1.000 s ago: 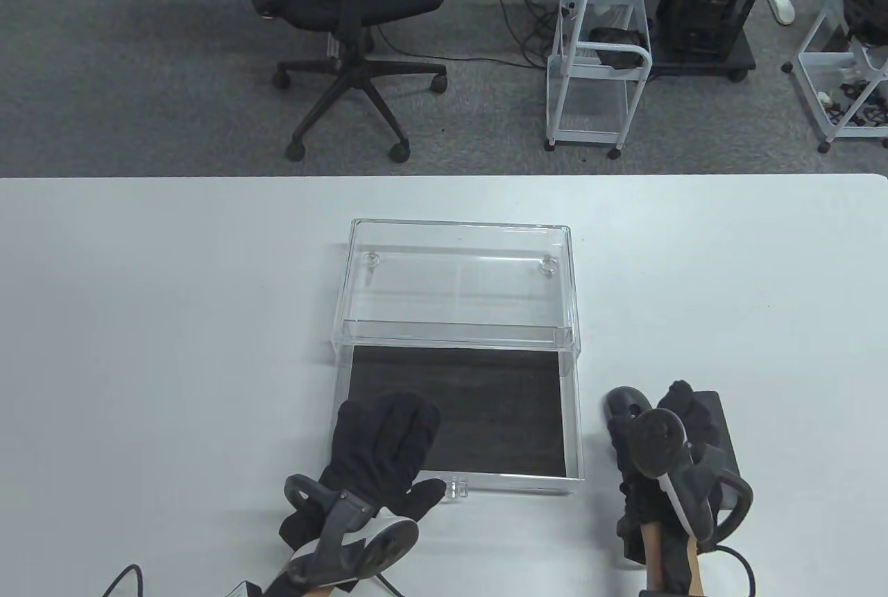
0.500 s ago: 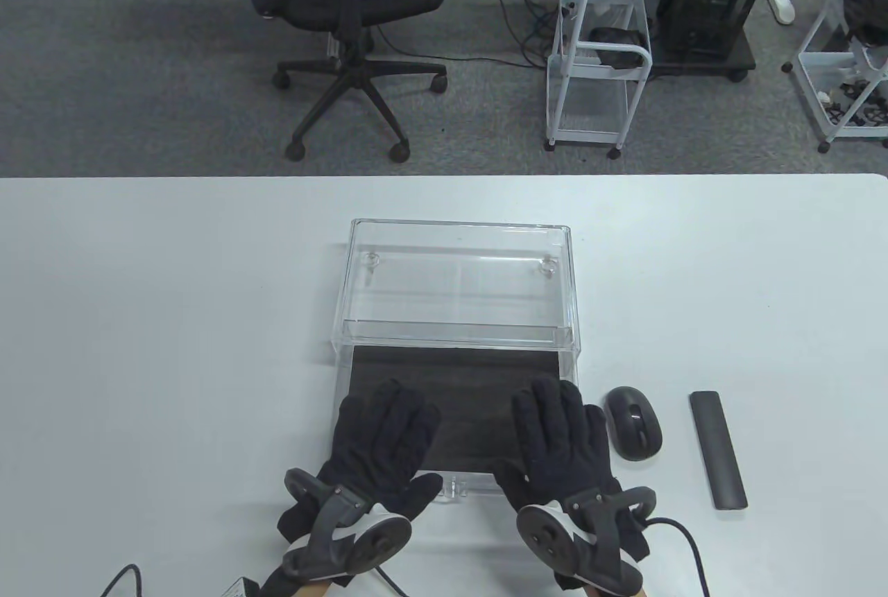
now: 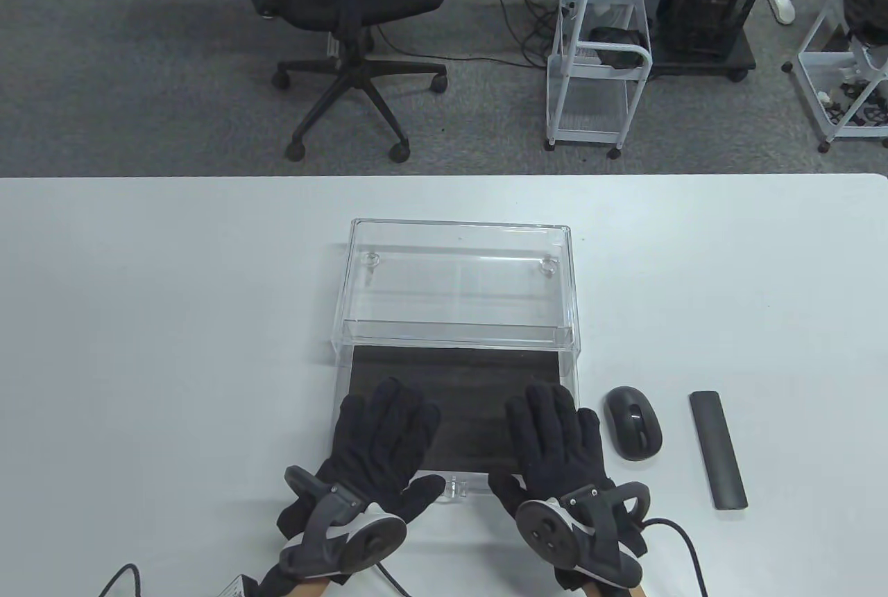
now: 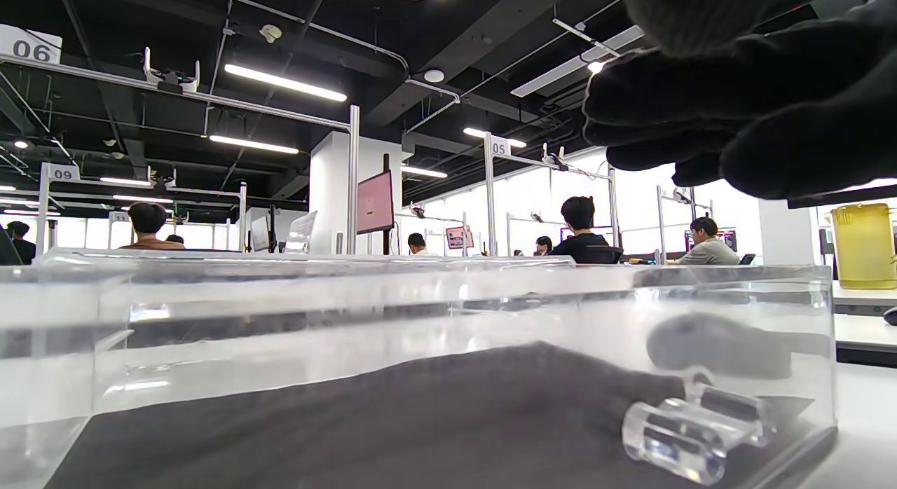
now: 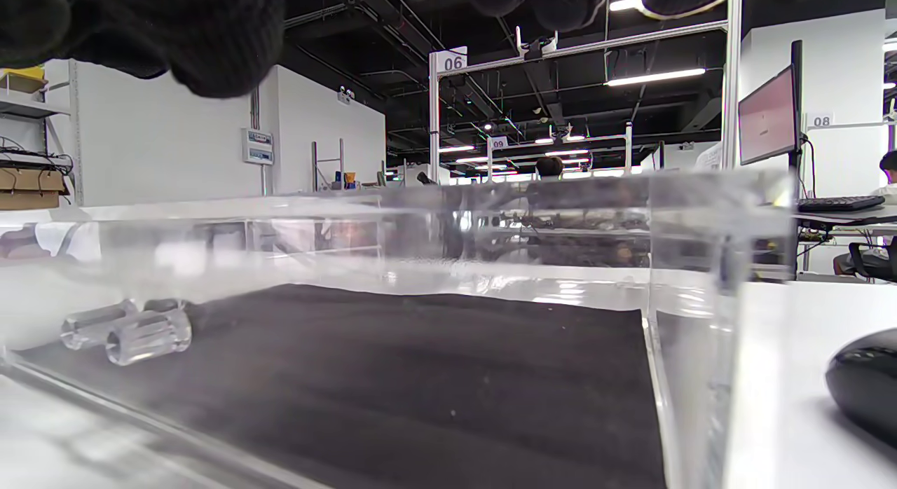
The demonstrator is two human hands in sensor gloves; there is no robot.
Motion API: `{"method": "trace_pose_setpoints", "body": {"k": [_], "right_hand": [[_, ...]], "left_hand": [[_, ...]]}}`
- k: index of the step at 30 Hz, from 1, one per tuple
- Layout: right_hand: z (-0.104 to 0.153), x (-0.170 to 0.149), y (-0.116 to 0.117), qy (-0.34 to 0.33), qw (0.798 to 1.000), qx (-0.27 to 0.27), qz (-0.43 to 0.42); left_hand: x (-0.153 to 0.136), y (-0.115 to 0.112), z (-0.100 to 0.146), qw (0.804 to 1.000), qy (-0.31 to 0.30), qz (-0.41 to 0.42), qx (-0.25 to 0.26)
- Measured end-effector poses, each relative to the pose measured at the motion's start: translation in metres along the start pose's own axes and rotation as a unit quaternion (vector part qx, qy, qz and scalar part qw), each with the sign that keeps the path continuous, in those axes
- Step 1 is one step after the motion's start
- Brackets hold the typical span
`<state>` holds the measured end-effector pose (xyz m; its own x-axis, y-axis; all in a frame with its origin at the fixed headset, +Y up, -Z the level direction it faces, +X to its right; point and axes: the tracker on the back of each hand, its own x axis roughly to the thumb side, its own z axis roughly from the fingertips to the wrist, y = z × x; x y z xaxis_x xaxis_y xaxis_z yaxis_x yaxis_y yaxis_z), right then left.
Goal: Pull drawer to retrieve items
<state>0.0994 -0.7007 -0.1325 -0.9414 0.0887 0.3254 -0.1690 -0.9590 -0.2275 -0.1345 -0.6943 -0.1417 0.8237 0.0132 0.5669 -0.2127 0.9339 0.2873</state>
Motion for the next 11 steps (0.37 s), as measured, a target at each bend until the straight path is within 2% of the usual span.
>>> {"method": "trace_pose_setpoints", "body": {"k": [11], "right_hand": [[-0.0009, -0.0017, 0.0034, 0.003, 1.0, 0.02, -0.004]], "left_hand": [[0.0012, 0.0003, 0.0001, 1.0, -0.004, 0.0, -0.004]]}}
